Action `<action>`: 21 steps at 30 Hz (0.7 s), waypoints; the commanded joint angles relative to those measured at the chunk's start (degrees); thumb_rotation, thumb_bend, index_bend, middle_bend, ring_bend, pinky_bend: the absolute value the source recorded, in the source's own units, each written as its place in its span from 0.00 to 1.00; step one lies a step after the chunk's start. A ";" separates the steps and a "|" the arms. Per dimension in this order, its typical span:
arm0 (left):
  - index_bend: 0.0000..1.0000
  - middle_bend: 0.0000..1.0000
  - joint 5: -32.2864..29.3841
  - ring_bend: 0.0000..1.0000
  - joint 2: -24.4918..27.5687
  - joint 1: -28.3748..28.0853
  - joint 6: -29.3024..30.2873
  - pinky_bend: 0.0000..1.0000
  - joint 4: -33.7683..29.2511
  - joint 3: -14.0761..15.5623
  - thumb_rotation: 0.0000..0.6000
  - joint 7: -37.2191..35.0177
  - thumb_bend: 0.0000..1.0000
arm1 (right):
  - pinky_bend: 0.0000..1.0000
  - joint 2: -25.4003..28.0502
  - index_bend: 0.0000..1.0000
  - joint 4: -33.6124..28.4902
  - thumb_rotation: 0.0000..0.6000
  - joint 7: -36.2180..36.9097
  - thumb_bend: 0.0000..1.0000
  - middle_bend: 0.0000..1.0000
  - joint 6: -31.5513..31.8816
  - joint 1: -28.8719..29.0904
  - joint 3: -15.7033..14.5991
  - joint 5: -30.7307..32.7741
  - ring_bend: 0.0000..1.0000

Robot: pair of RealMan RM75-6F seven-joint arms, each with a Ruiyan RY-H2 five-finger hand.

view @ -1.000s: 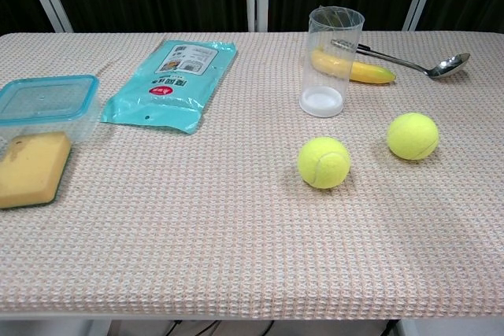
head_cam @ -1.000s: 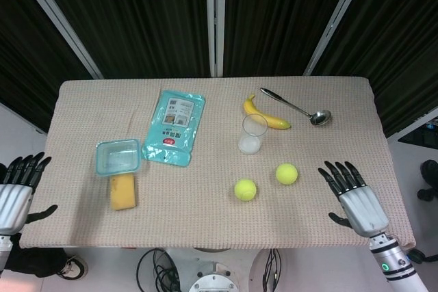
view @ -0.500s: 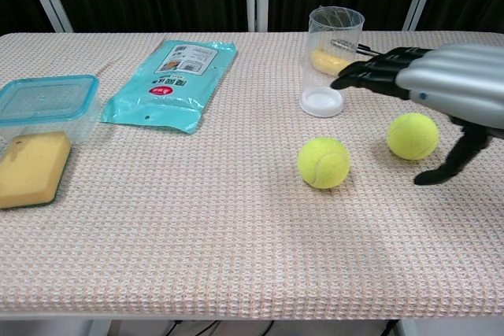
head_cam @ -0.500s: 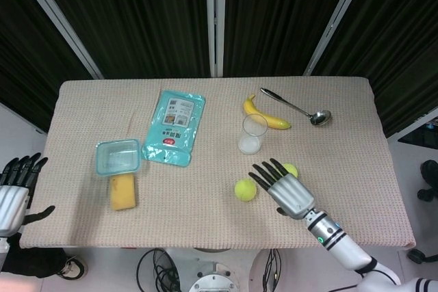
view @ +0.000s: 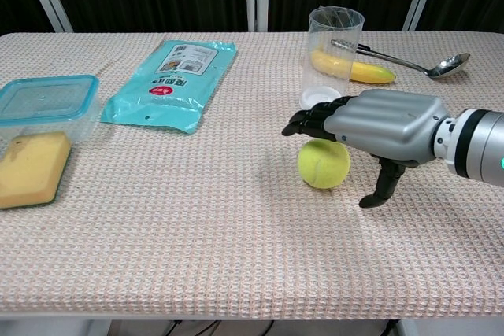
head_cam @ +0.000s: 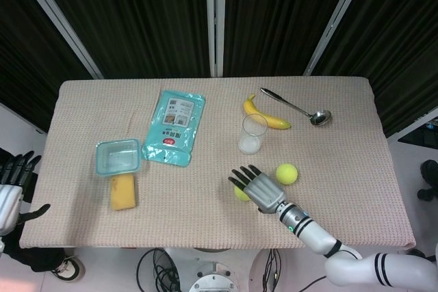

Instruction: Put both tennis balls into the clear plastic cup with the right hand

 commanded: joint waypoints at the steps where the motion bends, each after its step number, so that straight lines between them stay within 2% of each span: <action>1: 0.01 0.00 -0.12 0.00 -0.03 0.15 0.14 0.00 0.34 -0.06 1.00 -0.46 0.00 | 0.22 -0.82 0.00 0.81 1.00 -0.32 0.15 0.07 0.91 0.53 -0.83 0.35 0.01; 4: 0.01 0.00 -0.25 0.00 0.09 0.17 -0.42 0.00 0.54 0.22 1.00 -0.81 0.00 | 0.30 -1.63 0.00 1.43 1.00 0.08 0.18 0.14 1.45 1.06 -1.47 -0.01 0.07; 6: 0.01 0.00 -0.26 0.00 0.12 0.21 -0.62 0.00 0.70 0.36 1.00 -0.82 0.00 | 0.37 -2.17 0.05 1.98 1.00 0.95 0.20 0.20 2.13 1.25 -1.94 -1.58 0.15; 9: 0.01 0.00 -0.38 0.00 0.12 0.41 -0.46 0.00 0.91 0.37 1.00 -1.22 0.00 | 0.52 -2.52 0.24 2.56 1.00 1.72 0.28 0.33 3.22 1.38 -2.57 -3.41 0.31; 12: 0.01 0.00 -0.47 0.00 0.12 0.62 -0.29 0.00 1.04 0.40 1.00 -1.54 0.00 | 0.64 -2.50 0.37 2.65 1.00 2.86 0.32 0.44 5.23 1.03 -2.81 -5.28 0.43; 17: 0.01 0.00 -0.82 0.00 0.24 0.75 -0.89 0.00 1.00 0.64 1.00 -1.40 0.00 | 0.74 -1.17 0.56 2.13 1.00 7.19 0.34 0.53 9.08 0.37 -2.38 -10.02 0.52; 21: 0.01 0.00 -0.75 0.00 0.23 0.85 -0.63 0.00 0.95 0.57 1.00 -1.57 0.00 | 0.75 1.81 0.58 -0.91 1.00 11.11 0.34 0.53 12.62 0.43 -0.02 -13.64 0.52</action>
